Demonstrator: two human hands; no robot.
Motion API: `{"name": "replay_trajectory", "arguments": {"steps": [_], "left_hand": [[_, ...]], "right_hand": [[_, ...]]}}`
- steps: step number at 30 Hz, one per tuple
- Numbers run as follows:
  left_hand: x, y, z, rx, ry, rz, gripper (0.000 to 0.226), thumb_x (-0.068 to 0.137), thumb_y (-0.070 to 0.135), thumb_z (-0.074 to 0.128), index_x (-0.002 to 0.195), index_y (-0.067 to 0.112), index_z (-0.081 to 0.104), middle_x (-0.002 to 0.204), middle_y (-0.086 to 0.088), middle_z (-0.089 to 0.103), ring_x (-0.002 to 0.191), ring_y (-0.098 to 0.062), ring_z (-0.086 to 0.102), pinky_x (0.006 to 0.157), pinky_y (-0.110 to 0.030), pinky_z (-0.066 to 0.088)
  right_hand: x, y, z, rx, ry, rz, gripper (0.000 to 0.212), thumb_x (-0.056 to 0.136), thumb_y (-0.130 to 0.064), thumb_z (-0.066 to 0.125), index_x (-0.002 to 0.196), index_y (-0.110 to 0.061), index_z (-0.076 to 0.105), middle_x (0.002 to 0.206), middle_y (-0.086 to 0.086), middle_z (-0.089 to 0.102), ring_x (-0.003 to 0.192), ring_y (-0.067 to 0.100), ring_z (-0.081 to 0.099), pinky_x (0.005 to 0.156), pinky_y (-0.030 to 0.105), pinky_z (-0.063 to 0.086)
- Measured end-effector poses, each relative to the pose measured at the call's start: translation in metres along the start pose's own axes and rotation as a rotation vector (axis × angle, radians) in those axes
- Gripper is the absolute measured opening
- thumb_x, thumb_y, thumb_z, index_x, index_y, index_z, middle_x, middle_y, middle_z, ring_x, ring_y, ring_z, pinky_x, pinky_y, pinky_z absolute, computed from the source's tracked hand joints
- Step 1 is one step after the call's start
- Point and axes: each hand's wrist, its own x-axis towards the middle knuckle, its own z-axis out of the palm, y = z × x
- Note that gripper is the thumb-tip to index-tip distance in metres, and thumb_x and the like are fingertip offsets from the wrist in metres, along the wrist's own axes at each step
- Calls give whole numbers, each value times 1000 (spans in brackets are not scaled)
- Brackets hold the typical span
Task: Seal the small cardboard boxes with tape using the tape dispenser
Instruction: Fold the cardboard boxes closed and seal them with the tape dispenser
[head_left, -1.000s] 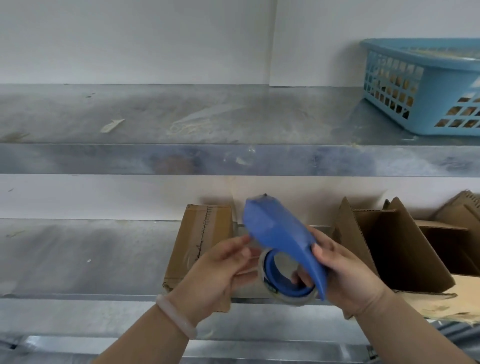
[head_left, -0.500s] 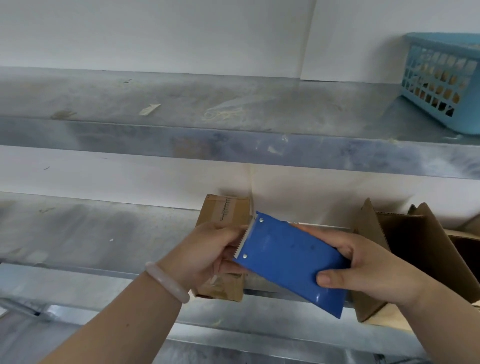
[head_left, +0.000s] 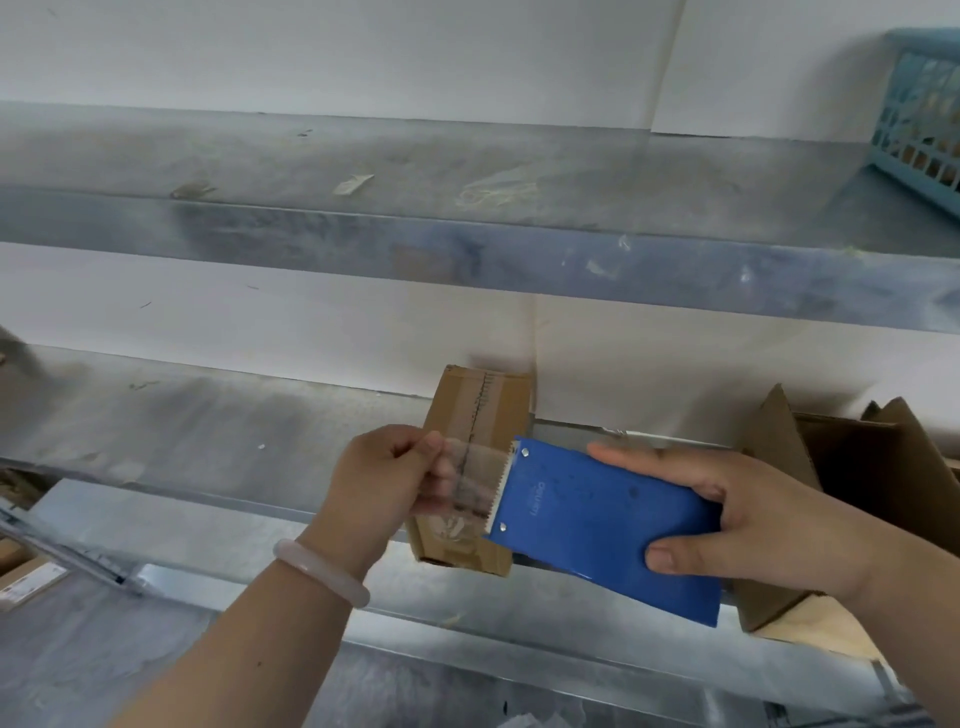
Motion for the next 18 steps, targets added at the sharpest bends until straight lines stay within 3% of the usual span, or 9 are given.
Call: {"name": "replay_trajectory", "arguments": {"steps": [6,13,18], "left_hand": [[8,-30,-30,70,140,14,22,96,9,54,80,5,68,56,-5,64,50,-18,60,64,-44,60],[25,-53,-45,231,178,35,20,96,11,54,83,13,69,59,-3,65,47,-15,58,57,-35,59],[37,-66,-42,277,188,2,17,97,16,55,88,13,70,61,-5,63,47,-13,57,57,-34,60]], "right_hand": [[-1,10,-3,-37,-31,50,70,76,-13,77,116,-64,51,119,-31,62,109,-5,61,84,11,48],[8,19,-3,-115,-41,128,68,79,-19,77,115,-70,50,116,-34,61,106,-6,61,85,16,51],[20,29,2,-99,-9,168,66,80,-20,78,123,-62,50,117,-30,62,106,-1,63,88,22,53]]}}
